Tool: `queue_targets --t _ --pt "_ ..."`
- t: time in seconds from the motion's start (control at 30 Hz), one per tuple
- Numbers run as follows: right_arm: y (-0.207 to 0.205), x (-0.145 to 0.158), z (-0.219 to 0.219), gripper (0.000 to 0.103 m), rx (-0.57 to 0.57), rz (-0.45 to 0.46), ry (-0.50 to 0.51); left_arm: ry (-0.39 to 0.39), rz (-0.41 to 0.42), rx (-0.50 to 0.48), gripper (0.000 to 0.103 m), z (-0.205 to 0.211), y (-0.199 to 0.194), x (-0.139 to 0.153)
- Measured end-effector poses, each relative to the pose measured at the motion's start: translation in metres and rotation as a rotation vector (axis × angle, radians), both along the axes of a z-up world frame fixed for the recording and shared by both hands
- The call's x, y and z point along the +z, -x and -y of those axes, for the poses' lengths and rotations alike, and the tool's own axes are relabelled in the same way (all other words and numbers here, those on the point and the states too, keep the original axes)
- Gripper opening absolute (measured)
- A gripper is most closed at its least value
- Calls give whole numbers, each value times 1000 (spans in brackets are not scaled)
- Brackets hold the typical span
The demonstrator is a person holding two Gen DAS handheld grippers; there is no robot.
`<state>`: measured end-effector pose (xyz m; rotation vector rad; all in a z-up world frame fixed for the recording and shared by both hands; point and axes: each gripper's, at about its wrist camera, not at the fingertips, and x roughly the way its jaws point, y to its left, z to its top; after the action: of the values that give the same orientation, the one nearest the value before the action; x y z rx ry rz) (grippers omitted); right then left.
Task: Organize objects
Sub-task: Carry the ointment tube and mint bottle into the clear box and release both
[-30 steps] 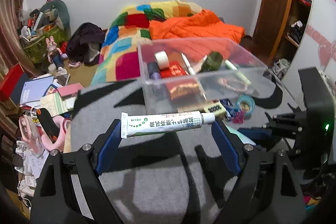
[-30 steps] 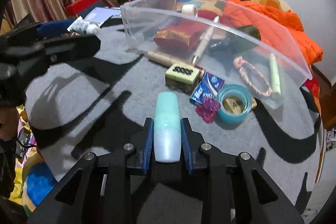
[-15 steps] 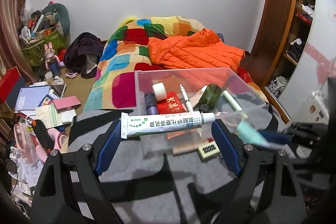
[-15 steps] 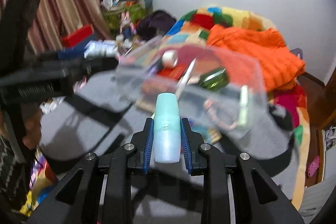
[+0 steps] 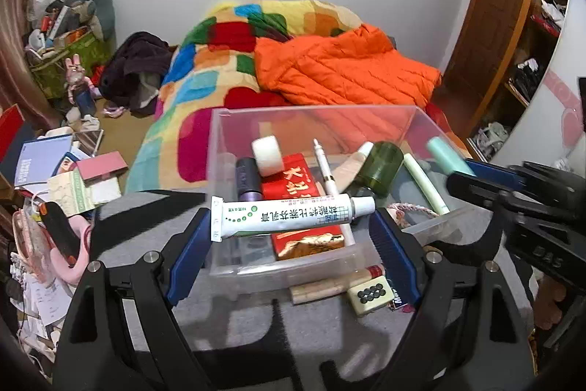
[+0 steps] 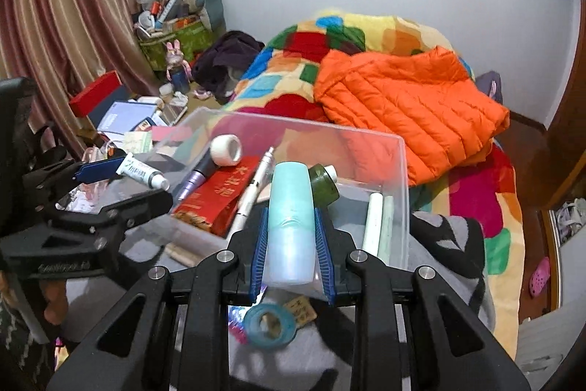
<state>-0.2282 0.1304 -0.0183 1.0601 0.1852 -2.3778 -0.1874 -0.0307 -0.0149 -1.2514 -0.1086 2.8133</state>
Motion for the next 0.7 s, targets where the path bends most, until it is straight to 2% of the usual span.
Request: queue_targets --t 0.23,0.4,0.7 --pt "21 -23 9 23 -2 54 -27 28 25 -38 86 -13 10 -8" --pt "21 -31 12 23 13 70 -42 -9 43 -40 87 -9 14 -11" --pt "15 -25 1 32 18 82 -16 -16 53 -51 92 -11 11 -10"
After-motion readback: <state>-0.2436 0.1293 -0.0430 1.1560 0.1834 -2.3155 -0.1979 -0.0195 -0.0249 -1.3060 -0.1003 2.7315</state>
